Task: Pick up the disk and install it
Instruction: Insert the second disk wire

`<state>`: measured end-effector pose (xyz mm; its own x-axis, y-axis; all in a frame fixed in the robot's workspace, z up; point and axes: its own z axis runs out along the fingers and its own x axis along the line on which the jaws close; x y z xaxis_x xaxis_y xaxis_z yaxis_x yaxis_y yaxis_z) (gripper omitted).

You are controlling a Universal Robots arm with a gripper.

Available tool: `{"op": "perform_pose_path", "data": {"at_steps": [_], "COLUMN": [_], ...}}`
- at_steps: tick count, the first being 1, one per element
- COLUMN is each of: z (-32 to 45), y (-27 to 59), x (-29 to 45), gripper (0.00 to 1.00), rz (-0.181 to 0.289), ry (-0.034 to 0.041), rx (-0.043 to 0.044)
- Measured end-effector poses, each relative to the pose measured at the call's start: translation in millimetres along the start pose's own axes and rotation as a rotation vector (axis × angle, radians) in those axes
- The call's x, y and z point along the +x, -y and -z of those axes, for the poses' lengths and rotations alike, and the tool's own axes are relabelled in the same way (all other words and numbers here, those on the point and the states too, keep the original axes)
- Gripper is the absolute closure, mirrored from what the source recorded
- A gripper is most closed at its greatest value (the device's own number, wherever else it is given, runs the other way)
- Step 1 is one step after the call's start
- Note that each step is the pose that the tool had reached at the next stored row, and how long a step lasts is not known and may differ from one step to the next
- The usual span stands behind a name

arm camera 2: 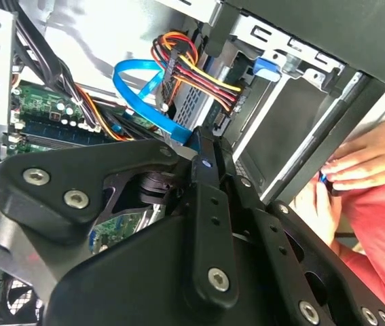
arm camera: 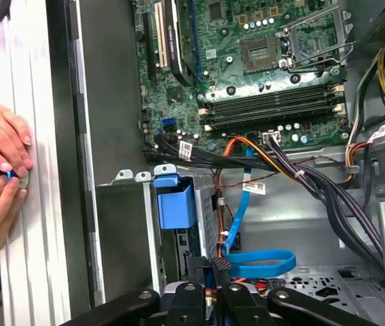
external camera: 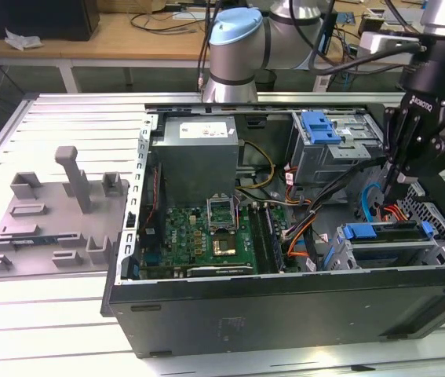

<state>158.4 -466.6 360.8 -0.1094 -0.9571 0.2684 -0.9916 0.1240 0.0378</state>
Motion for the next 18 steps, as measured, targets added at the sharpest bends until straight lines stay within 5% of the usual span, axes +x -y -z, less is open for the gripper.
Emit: {"op": "perform_pose_path", "data": {"at_steps": [7, 10, 13, 15, 18], "z": [-1.8, -4.2, -5.5, -6.2, -8.2], "y": [2.3, 3.4, 4.0, 4.2, 5.3], "x": [6.8, 15.5, 20.2, 22.7, 30.1], "gripper": [0.84, 0.84, 0.84, 0.84, 0.84], "rz": [0.004, 0.007, 0.009, 0.010, 0.013], "ry": [0.0455, 0.0734, 0.0896, 0.1019, 0.1307], "rx": [-0.0043, -0.0063, -0.0070, -0.0053, 0.0058]}}
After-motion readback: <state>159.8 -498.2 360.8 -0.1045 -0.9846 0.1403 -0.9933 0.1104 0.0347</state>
